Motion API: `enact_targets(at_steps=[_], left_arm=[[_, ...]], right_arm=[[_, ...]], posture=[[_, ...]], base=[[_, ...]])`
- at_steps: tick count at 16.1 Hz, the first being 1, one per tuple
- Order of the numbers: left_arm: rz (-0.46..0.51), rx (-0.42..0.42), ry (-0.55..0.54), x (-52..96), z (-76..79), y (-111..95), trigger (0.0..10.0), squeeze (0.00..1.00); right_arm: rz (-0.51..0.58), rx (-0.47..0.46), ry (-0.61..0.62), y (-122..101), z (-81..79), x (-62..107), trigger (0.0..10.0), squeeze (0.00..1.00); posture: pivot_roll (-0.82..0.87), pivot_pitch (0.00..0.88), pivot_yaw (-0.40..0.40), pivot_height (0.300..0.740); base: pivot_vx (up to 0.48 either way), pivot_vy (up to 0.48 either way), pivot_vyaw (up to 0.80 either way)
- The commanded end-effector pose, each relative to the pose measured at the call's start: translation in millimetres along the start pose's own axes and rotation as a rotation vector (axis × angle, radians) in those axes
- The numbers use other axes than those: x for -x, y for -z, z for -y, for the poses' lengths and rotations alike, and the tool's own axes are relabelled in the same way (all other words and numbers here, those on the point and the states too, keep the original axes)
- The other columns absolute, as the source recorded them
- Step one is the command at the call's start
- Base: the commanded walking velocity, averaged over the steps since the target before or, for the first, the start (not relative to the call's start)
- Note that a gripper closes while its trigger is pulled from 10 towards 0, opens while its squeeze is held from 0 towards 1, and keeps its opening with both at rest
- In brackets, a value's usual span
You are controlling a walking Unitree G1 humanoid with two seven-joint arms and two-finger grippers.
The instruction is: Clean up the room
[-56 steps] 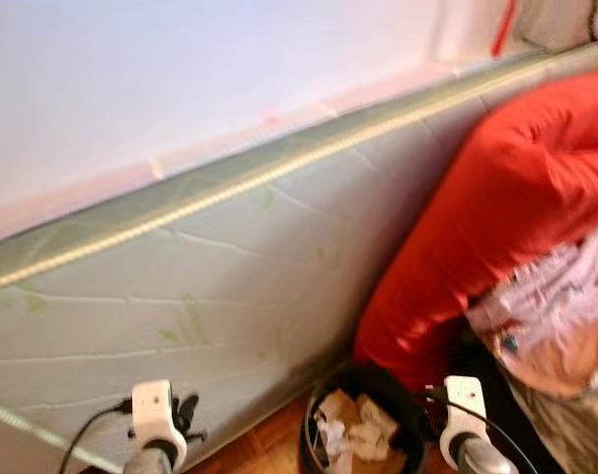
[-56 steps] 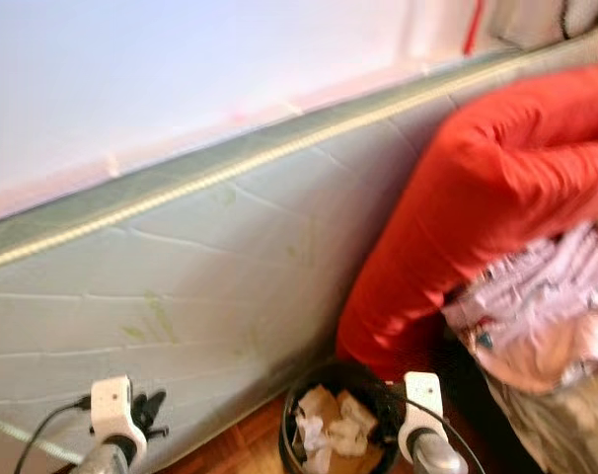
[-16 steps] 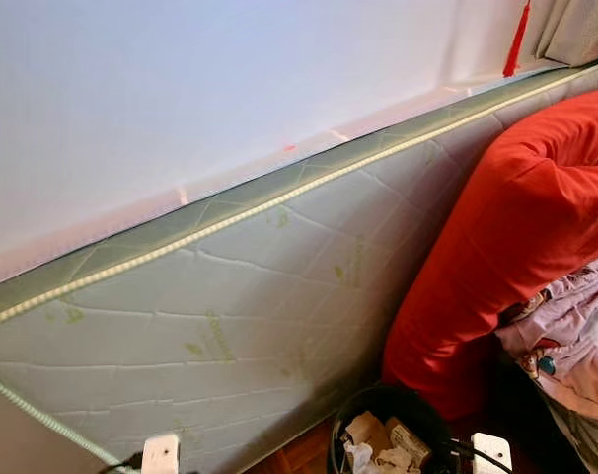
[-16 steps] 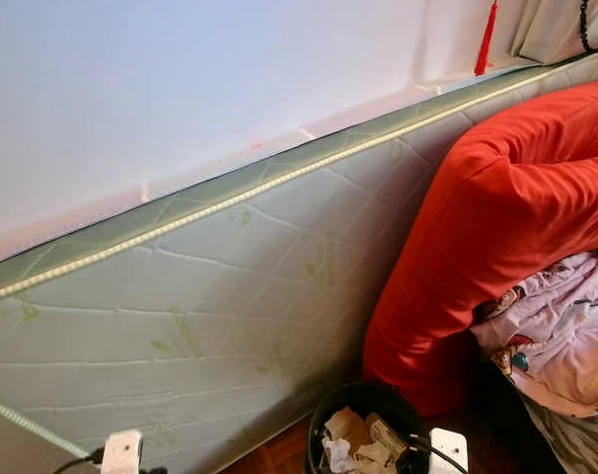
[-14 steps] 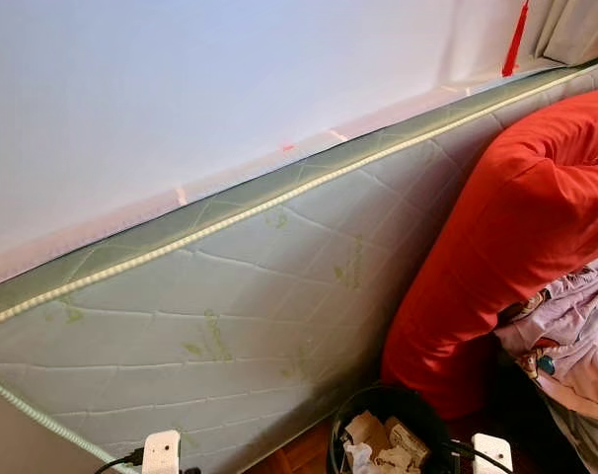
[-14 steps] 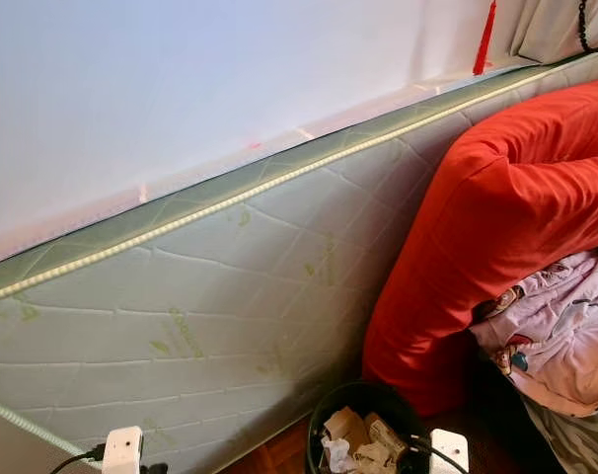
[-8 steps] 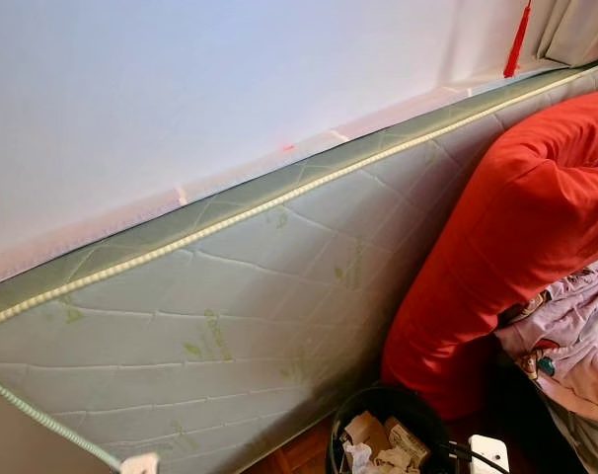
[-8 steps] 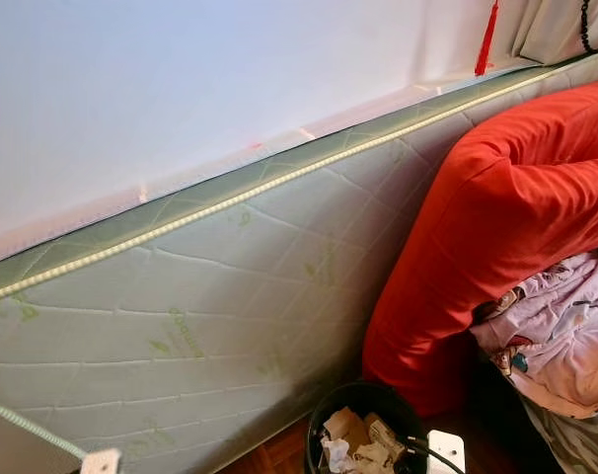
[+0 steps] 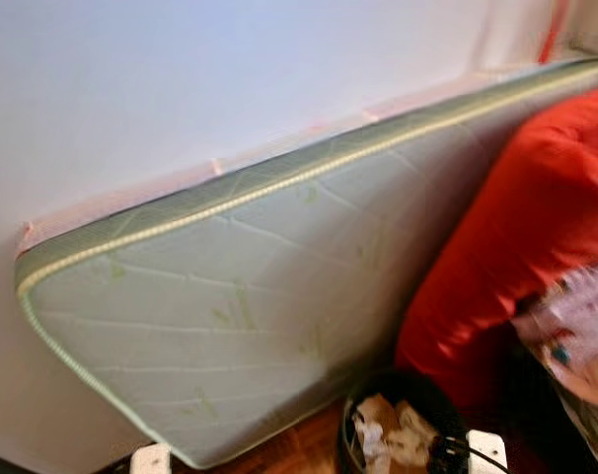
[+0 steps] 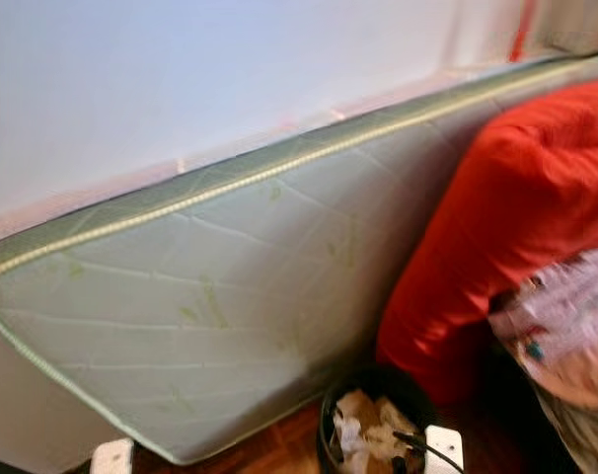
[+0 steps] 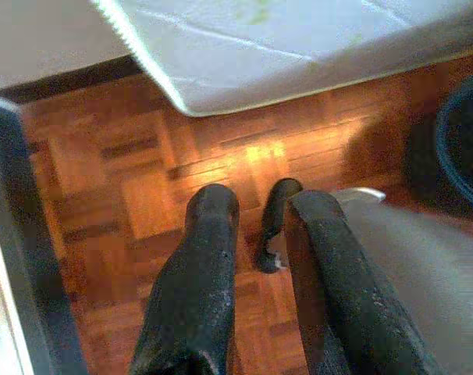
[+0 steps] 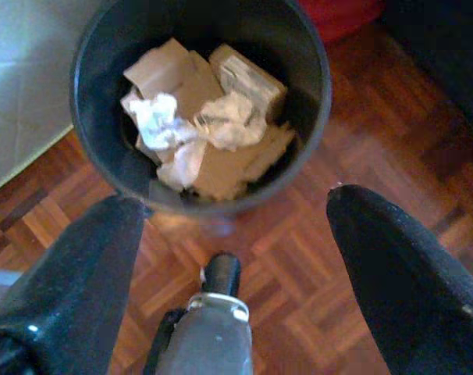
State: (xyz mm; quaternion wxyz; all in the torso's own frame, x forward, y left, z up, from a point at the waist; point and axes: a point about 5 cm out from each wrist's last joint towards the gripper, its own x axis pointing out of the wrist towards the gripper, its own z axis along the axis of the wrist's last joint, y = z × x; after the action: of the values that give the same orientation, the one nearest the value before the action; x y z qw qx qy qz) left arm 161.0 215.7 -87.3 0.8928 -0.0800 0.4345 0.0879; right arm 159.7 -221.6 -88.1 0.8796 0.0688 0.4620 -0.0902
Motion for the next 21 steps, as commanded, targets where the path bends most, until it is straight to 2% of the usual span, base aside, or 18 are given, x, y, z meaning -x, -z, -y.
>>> enact_targets(at_steps=[1,5,12,14,21], left_arm=[[-0.016,-0.009,-0.011,-0.2,-0.8,0.5,10.0,0.0],[-0.015,-0.008,-0.013,-0.8,3.7,1.1,10.0,0.0],[-0.012,-0.002,-0.025,3.1,-10.3,5.3,10.0,0.0],[-0.018,-0.027,-0.021,3.8,-12.2,6.5,10.0,0.0],[-0.032,-0.035,-0.016,6.0,-10.6,15.0,10.0,0.0]], right_arm=[[-0.012,0.004,-0.005,3.5,-1.4,0.4,10.0,0.0],[-0.015,0.007,-0.006,4.2,-0.9,0.6,10.0,0.0],[-0.013,0.016,-0.009,3.1,0.1,0.6,10.0,0.0],[-0.013,0.011,-0.007,3.3,0.1,0.6,10.0,0.0],[-0.019,0.031,-0.011,4.4,3.3,1.3,10.0,0.0]], posture=[[0.03,0.0,0.076,0.74],[0.03,0.0,0.074,0.74],[0.03,0.0,0.064,0.74],[0.03,0.0,0.065,0.74],[0.04,0.0,0.046,0.74]], base=[[-0.277,0.0,0.0],[-0.199,0.0,0.0],[0.0,0.0,0.0],[0.0,0.0,0.0],[0.0,-0.332,-0.32]])
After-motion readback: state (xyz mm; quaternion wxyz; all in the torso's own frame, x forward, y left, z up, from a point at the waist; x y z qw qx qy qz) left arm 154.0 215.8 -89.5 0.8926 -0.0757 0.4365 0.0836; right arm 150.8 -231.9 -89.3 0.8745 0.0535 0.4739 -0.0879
